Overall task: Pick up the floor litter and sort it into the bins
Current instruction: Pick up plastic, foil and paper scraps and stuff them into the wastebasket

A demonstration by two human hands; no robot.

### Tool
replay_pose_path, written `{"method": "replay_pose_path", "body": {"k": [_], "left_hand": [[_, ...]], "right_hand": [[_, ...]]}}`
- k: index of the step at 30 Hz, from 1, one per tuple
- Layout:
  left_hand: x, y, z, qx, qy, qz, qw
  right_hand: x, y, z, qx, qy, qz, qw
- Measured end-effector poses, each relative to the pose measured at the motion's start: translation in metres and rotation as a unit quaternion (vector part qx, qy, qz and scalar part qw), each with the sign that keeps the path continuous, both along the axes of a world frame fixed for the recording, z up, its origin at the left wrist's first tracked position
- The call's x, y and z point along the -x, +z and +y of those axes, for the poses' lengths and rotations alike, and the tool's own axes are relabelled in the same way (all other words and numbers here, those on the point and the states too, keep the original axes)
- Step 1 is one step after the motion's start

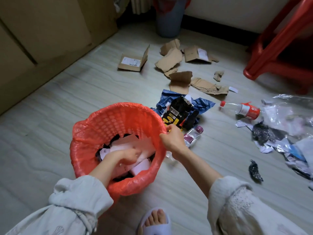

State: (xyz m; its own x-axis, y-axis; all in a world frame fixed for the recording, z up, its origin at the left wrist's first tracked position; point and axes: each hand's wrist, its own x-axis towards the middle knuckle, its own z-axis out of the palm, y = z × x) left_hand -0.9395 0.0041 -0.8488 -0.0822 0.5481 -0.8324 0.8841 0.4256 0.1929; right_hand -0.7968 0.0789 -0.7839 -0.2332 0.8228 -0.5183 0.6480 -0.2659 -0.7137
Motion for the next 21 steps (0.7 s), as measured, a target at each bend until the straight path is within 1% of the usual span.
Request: {"method": "replay_pose_path", "body": {"k": [2, 5, 10, 13, 15, 19, 21], "left_hand": [[0.000, 0.017, -0.001, -0.031, 0.009, 0.015, 0.999], [-0.008, 0.056, 0.008, -0.101, 0.017, 0.007, 0.995], [-0.053, 0.147, 0.037, -0.221, -0.030, -0.004, 0.975], [-0.096, 0.195, 0.050, -0.294, -0.070, -0.006, 0.953], [-0.130, 0.217, 0.056, -0.326, -0.104, -0.013, 0.940], [-0.202, 0.234, 0.072, -0.363, -0.181, -0.008, 0.914], [-0.242, 0.238, 0.078, -0.357, -0.227, 0.014, 0.906]], "right_hand": [[-0.007, 0.007, -0.005, 0.006, -0.022, 0.022, 0.999], [-0.020, 0.024, -0.007, 0.009, -0.060, 0.057, 0.997], [-0.068, 0.074, -0.002, -0.003, -0.143, 0.121, 0.982], [-0.117, 0.100, 0.014, -0.036, -0.178, 0.141, 0.973], [-0.157, 0.119, 0.018, -0.065, -0.210, 0.143, 0.965], [-0.242, 0.160, 0.008, -0.139, -0.288, 0.133, 0.938], [-0.286, 0.171, 0.001, -0.165, -0.330, 0.121, 0.922]]}}
